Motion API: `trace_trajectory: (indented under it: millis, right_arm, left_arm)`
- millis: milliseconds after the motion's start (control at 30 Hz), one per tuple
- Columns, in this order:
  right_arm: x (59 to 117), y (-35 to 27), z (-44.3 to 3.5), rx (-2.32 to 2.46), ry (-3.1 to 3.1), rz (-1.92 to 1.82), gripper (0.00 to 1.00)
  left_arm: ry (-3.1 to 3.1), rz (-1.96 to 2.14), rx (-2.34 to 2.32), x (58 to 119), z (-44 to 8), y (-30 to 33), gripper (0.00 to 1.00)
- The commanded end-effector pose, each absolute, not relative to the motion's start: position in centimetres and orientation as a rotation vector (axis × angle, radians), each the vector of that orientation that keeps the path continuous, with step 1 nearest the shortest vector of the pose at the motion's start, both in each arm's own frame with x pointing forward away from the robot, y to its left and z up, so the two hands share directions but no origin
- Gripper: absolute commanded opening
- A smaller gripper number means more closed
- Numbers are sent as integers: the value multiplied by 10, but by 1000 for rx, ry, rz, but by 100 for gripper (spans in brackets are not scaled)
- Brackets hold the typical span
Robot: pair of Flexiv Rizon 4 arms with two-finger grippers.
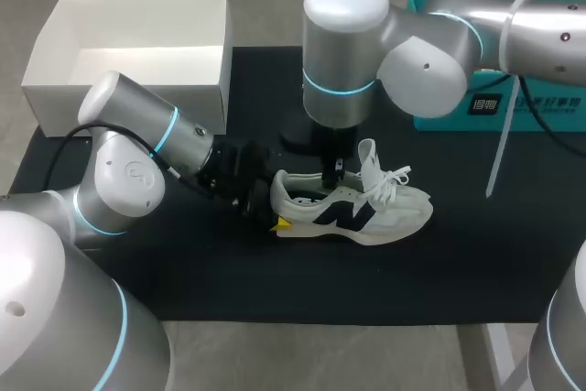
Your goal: Take the shoe out of the shoebox, open the shoe tongue, remove and reinsert the insole, then place the shoe into the shoebox
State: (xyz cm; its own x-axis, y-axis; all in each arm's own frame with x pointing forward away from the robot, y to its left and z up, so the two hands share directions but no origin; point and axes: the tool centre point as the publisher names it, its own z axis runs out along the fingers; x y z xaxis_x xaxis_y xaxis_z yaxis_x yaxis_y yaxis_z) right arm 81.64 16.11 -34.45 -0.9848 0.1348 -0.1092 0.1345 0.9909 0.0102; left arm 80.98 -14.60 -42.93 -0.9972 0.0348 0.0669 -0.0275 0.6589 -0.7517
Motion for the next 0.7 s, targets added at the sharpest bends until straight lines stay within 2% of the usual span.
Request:
trace_trajectory:
  millis: [33,267,700]
  right_arm:
    - [823,156,-354,185,3039,-25,0]
    - [811,142,-368,190,3095,-103,0]
    - [780,155,-369,185,3163,-79,0]
  left_arm:
    - [-2791,1268,-7,809,-429,-145,0]
    - [-2791,1268,-7,809,-429,-145,0]
    - [-2791,1268,-7,809,-429,-145,0]
